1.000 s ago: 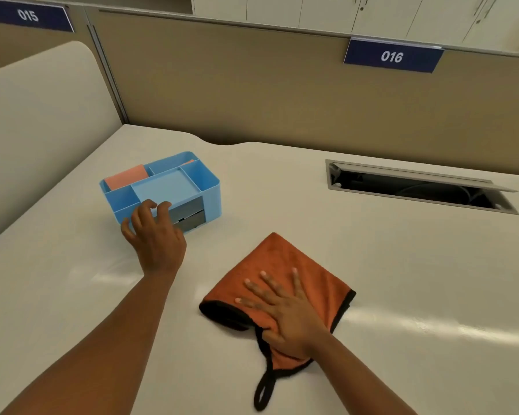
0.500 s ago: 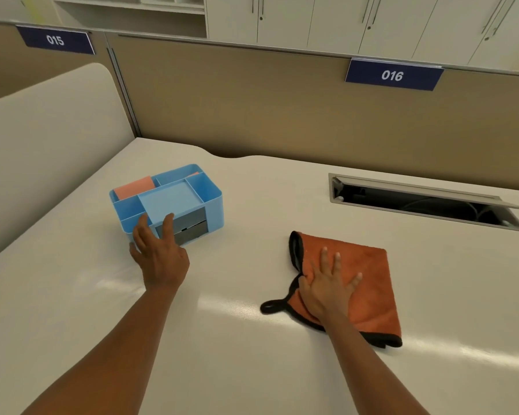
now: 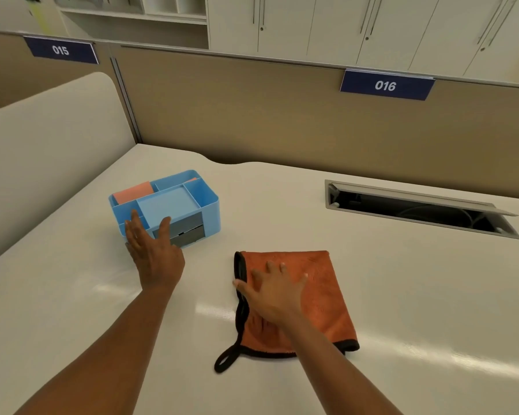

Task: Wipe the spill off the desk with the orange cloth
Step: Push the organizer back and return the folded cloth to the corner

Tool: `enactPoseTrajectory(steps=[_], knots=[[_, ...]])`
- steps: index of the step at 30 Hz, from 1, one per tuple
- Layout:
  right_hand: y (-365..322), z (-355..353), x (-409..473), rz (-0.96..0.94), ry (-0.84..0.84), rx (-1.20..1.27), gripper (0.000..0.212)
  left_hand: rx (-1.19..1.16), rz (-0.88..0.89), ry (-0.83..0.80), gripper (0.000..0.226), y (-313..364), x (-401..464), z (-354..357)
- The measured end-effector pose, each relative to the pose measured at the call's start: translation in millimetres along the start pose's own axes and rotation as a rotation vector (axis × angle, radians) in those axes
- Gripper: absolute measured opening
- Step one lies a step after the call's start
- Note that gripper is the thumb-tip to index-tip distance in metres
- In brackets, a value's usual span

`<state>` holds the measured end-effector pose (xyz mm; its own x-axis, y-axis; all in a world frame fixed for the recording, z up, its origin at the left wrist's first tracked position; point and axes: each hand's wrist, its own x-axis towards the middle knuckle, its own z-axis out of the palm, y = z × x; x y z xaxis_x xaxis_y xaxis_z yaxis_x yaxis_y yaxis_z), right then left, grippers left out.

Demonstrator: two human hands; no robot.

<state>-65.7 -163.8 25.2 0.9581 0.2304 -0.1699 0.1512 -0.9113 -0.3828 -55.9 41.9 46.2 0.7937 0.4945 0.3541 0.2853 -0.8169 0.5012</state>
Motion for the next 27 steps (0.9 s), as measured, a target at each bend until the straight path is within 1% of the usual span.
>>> enactPoseTrajectory(steps=[1, 2, 3, 4, 7, 10, 14, 17, 20, 24, 27], knots=[[-8.0, -8.8, 5.7, -0.033, 0.087, 0.013, 0.046, 0.004, -0.003, -0.003, 0.058, -1.0, 0.2, -0.4], [-15.5, -16.3, 12.8, -0.069, 0.165, 0.037, 0.031, 0.011, -0.005, -0.008, 0.059, -1.6, 0.6, -0.8], [-22.1, -23.3, 21.3, -0.09, 0.212, 0.075, 0.022, 0.018, -0.005, -0.013, 0.06, -2.1, 1.7, -1.4], [-28.1, -29.7, 30.4, -0.098, 0.231, 0.114, 0.02, 0.027, -0.004, -0.019, 0.06, -2.5, 3.0, -1.9], [-46.6, -45.4, 62.0, -0.183, 0.284, 0.156, 0.029, 0.083, 0.008, -0.032, 0.053, -4.9, 9.1, -4.1], [-65.0, -53.7, 90.9, -0.31, 0.32, 0.077, 0.034, 0.12, -0.003, -0.032, 0.045, -6.6, 14.9, -6.1], [-86.4, -50.6, 118.8, -0.425, 0.225, -0.142, 0.046, 0.125, -0.025, -0.006, 0.041, -7.5, 20.7, -7.3], [-93.4, -47.0, 129.8, -0.437, 0.191, -0.247, 0.038, 0.115, -0.054, 0.006, 0.038, -10.0, 24.2, -7.3], [-94.5, -41.7, 137.2, -0.431, 0.191, -0.211, 0.029, 0.103, -0.058, 0.015, 0.037, -15.7, 26.2, -6.0], [-92.7, -36.7, 141.6, -0.445, 0.219, -0.141, 0.025, 0.052, -0.047, 0.032, 0.042, -19.5, 30.0, -7.5], [-86.1, -35.5, 142.5, -0.46, 0.245, -0.109, 0.024, 0.042, -0.011, 0.04, 0.039, -17.9, 32.7, -6.4]])
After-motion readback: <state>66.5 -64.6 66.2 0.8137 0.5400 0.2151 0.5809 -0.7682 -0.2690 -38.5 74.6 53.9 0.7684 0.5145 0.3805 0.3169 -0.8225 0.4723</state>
